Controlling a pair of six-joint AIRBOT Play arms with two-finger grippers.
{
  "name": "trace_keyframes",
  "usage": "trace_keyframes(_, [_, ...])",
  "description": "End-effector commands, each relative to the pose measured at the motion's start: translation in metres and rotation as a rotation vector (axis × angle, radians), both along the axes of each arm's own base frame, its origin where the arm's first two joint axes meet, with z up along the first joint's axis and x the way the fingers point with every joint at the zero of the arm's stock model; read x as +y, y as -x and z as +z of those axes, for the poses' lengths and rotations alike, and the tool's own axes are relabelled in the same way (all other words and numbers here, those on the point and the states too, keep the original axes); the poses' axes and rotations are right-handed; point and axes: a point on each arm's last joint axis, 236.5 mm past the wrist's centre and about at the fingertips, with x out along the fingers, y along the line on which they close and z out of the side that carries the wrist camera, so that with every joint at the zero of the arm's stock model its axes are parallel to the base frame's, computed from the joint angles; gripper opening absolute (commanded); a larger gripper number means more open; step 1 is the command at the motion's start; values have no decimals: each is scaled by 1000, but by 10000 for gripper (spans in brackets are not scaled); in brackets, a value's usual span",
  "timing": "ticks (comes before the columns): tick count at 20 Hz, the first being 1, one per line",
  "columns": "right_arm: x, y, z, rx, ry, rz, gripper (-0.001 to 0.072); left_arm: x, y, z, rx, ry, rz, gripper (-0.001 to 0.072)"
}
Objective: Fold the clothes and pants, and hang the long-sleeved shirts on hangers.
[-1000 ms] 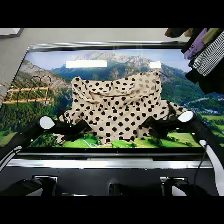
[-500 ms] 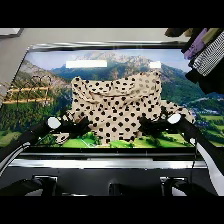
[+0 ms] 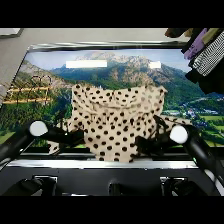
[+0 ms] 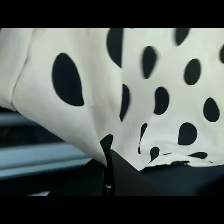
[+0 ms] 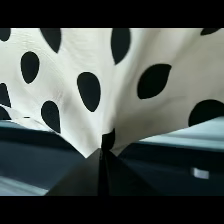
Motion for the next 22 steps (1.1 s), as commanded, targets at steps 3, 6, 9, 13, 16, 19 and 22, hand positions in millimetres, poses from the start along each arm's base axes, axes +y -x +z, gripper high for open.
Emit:
trace_keyframes(3, [-34, 22, 39, -50, 64, -220, 23, 3, 19, 62, -26, 8, -11, 13])
trace_keyframes(6, [-54, -16, 42, -91, 63, -324, 24, -11, -21, 78, -67, 15, -44, 12])
trace_keyframes(9, [-80, -78, 37, -173, 62, -419, 24, -24, -69, 60, -41, -11, -89, 13])
trace_keyframes(13, [-70, -132, -6, -110, -37, -483, 25, -49, -121, 14, 37, -6, -145, 14])
trace_keyframes(16, [-50, -156, -40, -71, -121, -463, 105, -65, -149, -15, 73, 8, -156, 15])
trace_keyframes(19, [-58, -166, -42, -158, -86, -384, 341, -66, -174, -20, 46, 9, -153, 93])
trace_keyframes(22, [-63, -160, 1, -286, -38, -228, 386, -51, -193, 7, -59, 19, -195, 456])
